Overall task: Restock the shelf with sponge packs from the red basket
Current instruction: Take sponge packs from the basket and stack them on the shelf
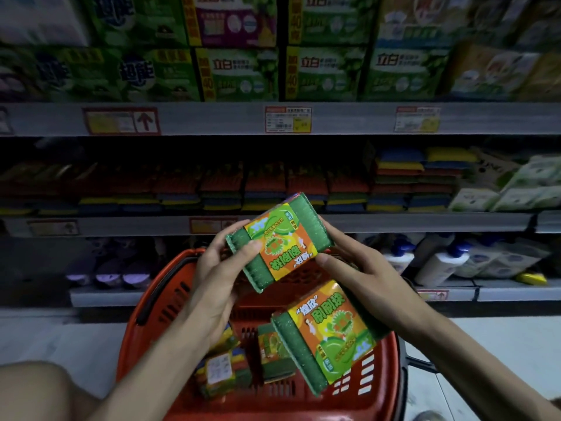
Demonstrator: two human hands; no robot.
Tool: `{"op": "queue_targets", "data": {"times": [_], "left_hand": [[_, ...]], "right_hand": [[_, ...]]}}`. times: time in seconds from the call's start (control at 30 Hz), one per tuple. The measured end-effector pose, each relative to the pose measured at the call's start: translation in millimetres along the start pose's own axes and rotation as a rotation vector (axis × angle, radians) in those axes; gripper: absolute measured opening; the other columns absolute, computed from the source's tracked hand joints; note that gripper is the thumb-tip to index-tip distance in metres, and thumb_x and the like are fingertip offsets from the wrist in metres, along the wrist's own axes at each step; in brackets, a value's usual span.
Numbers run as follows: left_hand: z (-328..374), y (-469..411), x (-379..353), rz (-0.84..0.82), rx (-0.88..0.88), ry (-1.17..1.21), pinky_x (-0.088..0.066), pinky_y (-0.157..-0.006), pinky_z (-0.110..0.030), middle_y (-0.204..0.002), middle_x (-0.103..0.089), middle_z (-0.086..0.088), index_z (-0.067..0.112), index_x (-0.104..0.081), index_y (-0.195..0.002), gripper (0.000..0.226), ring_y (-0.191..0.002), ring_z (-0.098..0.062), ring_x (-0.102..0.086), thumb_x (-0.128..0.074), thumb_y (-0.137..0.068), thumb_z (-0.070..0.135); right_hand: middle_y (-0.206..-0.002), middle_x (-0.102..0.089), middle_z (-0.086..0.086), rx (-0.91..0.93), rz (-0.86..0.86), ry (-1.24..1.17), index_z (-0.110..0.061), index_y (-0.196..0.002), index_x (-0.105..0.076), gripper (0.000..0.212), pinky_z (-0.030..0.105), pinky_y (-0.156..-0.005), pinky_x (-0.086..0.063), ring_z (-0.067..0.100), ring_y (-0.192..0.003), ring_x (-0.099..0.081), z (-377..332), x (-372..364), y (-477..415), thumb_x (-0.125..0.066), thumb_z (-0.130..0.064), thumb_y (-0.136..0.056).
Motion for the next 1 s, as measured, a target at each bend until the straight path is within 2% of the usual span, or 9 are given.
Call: {"op": "queue_targets", "data": {"times": [0.13, 0.3, 0.4, 0.5, 0.63, 0.7, 0.8, 0.9, 1.0], "left_hand": [[0, -2, 1, -0.018, -0.003, -0.005, -0.056, -0.092, -0.045, -0.116, -0.076, -0.009, 0.024, -0.066, -0.127, 0.057, -0.106, -0.028, -0.073, -0.079, -0.071, 0.025], [-3, -5, 4, 0.037, 0.008, -0.029, -0.059, -0.078, -0.039, -0.113, -0.077, -0.008, 0.030, -0.066, -0.126, 0.064, -0.099, -0.027, -0.076, -0.090, -0.067, 0.031], [6, -8, 6, 0.122, -0.039, -0.065, -0.061, -0.085, -0.045, -0.105, -0.079, -0.002, 0.026, -0.061, -0.125, 0.072, -0.092, -0.019, -0.077, -0.084, -0.059, 0.042], [16, -13, 10, 0.142, -0.066, -0.075, -0.058, -0.092, -0.049, -0.116, -0.075, -0.005, 0.026, -0.059, -0.124, 0.079, -0.100, -0.021, -0.075, -0.091, -0.055, 0.048], [24, -16, 16, 0.124, -0.146, -0.152, -0.053, -0.098, -0.037, -0.118, -0.074, 0.004, 0.038, -0.065, -0.122, 0.056, -0.110, -0.012, -0.070, -0.089, -0.072, 0.041], [25, -17, 17, 0.119, -0.171, -0.154, -0.052, -0.100, -0.040, -0.116, -0.076, 0.005, 0.039, -0.066, -0.124, 0.053, -0.110, -0.015, -0.071, -0.087, -0.075, 0.039], [25, -16, 16, 0.121, -0.177, -0.162, -0.054, -0.096, -0.038, -0.112, -0.078, 0.002, 0.033, -0.066, -0.125, 0.050, -0.108, -0.017, -0.072, -0.085, -0.078, 0.035], [27, -13, 14, 0.134, -0.193, -0.185, -0.054, -0.086, -0.038, -0.108, -0.078, -0.002, 0.023, -0.066, -0.120, 0.052, -0.103, -0.021, -0.074, -0.084, -0.074, 0.040], [28, -10, 8, 0.116, -0.183, -0.168, -0.057, -0.089, -0.042, -0.100, -0.079, -0.003, 0.017, -0.069, -0.109, 0.048, -0.095, -0.021, -0.075, -0.084, -0.071, 0.042]], "right_hand": [[-0.127, -0.069, -0.019, 0.016, 0.016, 0.022, -0.056, -0.146, -0.042, 0.054, 0.026, -0.082, -0.059, 0.009, -0.106, -0.072, -2, 1, 2, -0.056, -0.027, -0.104], [-0.125, -0.072, -0.015, -0.011, 0.018, 0.044, -0.054, -0.146, -0.044, 0.055, 0.037, -0.089, -0.061, 0.018, -0.104, -0.074, 6, -5, 2, -0.058, -0.023, -0.103], [-0.118, -0.073, -0.010, -0.056, 0.007, 0.044, -0.060, -0.148, -0.033, 0.063, 0.036, -0.088, -0.061, 0.013, -0.099, -0.075, 8, -3, 2, -0.063, -0.041, -0.096], [-0.106, -0.072, 0.002, -0.102, 0.057, 0.110, -0.062, -0.151, -0.023, 0.081, 0.036, -0.090, -0.058, 0.012, -0.093, -0.074, 12, 8, 4, -0.067, -0.061, -0.082], [-0.093, -0.068, 0.004, -0.113, 0.083, 0.231, -0.058, -0.150, -0.032, 0.084, 0.039, -0.084, -0.057, 0.012, -0.083, -0.072, 16, 24, 3, -0.073, -0.063, -0.077], [-0.089, -0.063, -0.003, -0.052, 0.120, 0.364, -0.057, -0.147, -0.039, 0.078, 0.038, -0.084, -0.057, 0.008, -0.084, -0.067, 14, 34, 3, -0.070, -0.067, -0.076], [-0.107, -0.059, -0.015, 0.032, 0.131, 0.508, -0.057, -0.147, -0.038, 0.077, 0.036, -0.092, -0.054, 0.002, -0.099, -0.061, 9, 40, 6, -0.064, -0.070, -0.076], [-0.128, -0.059, -0.022, 0.057, 0.092, 0.451, -0.061, -0.146, -0.037, 0.072, 0.037, -0.099, -0.054, -0.003, -0.116, -0.059, 4, 36, 9, -0.069, -0.060, -0.082], [-0.135, -0.060, -0.025, 0.078, 0.078, 0.396, -0.060, -0.144, -0.041, 0.068, 0.037, -0.102, -0.053, -0.005, -0.123, -0.057, 1, 30, 10, -0.072, -0.055, -0.084]]}}
Point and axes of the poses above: each hand's wrist, its own y-axis away from the middle knuckle, its own x-axis out of the back of the hand, z = x × y, the point moved 8 cm from there along -y, towards the middle knuckle
